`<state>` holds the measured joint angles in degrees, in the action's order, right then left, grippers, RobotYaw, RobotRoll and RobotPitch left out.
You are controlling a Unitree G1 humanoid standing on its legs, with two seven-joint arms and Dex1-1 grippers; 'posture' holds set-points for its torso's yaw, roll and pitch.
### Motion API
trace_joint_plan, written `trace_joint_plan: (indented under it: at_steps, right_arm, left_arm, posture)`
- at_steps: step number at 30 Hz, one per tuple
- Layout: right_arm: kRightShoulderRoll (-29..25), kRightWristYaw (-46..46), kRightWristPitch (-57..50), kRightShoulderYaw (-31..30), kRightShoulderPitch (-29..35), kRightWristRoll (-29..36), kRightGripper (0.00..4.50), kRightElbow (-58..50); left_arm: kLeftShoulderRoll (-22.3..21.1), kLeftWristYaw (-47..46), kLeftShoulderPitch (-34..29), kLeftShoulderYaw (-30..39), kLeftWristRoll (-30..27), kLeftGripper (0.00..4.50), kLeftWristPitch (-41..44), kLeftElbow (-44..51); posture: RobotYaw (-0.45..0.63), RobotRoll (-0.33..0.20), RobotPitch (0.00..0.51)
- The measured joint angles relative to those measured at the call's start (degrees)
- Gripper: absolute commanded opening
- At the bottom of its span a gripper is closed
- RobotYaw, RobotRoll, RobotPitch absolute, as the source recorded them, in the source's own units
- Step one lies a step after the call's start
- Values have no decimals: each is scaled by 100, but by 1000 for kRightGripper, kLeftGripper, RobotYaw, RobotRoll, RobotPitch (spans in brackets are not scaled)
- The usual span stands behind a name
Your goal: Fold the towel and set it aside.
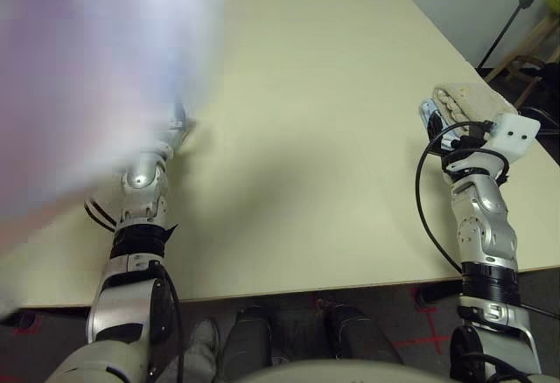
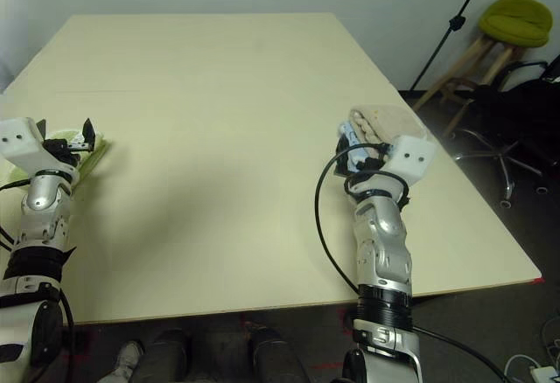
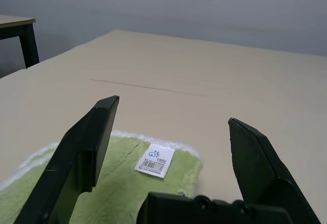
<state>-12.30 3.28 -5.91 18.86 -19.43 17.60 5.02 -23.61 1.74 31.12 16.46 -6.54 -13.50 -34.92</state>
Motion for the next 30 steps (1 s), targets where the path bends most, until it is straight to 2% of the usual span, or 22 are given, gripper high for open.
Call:
trace_joint_plan:
  at_steps: [5,6,10,14,19,30]
  right_arm:
    - [-89,1,-1,0,-62,-40,4484,2]
    - [-141,4,-2,0,-112,-45,4484,3]
    - [-255,59,1,4,-283,-49,4484,58]
    - [-373,154,-3,-1,-316,-75,4484,236]
    - [-526,214,-13,-10,-497,-150,4484,267]
    - [-526,212,-12,-6,-381,-197,4484,262]
  left_arm:
    - [6,13,-16,11,-21,4500,-1,12]
    - [6,16,-24,12,-25,4500,-4,12]
    - [16,15,-47,30,-31,4500,-53,11]
    - [75,-22,-47,62,-42,4500,-124,10]
    - [131,0,-115,69,-68,4500,-147,11]
    - [-54,271,26,72,-154,4500,-52,-65]
  posture:
    - [21,0,133]
    - [25,0,115]
    - [40,0,98]
    - [34,0,107]
    - [-31,0,135]
    - [-42,0,125]
